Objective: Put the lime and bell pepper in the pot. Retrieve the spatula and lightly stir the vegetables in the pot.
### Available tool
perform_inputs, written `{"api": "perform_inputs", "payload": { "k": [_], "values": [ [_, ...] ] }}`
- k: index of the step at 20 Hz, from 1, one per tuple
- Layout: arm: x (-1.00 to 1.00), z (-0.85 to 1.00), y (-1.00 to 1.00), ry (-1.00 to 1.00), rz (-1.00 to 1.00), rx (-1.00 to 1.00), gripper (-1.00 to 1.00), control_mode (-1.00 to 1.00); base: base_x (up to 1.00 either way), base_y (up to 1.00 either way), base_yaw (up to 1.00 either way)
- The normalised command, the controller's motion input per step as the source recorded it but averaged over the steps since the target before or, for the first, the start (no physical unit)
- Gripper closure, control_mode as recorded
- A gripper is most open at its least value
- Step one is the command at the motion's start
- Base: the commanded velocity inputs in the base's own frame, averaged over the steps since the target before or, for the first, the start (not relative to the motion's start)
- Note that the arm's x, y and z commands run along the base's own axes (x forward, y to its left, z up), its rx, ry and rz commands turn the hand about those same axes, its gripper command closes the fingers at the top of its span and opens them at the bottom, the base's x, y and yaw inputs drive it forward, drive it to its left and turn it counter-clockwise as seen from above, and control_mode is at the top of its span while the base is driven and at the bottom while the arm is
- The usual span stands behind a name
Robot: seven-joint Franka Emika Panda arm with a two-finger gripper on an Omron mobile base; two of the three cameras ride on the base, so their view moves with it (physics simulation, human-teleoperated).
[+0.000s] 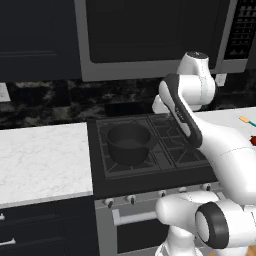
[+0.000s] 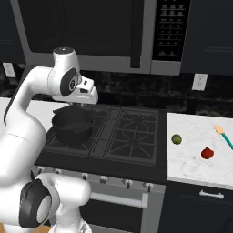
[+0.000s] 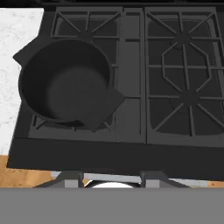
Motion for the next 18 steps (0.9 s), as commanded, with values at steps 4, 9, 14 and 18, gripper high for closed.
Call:
{"api": "perform_inputs", "payload": {
  "k": [4, 9, 14, 18],
  "values": [
    [-0.48, 0.0, 0.0, -0.08, 0.0, -0.01, -1.0, -1.0, 0.0, 0.0, 0.0],
    [-1.0, -0.02, -0.11, -0.13, -0.02, -0.02, -1.0, -1.0, 0.0, 0.0, 0.0],
    [-0.84, -0.2, -0.86, -0.07, -0.05, 0.0, -1.0, -1.0, 0.0, 0.0, 0.0],
    [-0.08, -0.12, -1.0, 0.0, -0.03, 0.0, -1.0, -1.0, 0.0, 0.0, 0.0]
  ]
}}
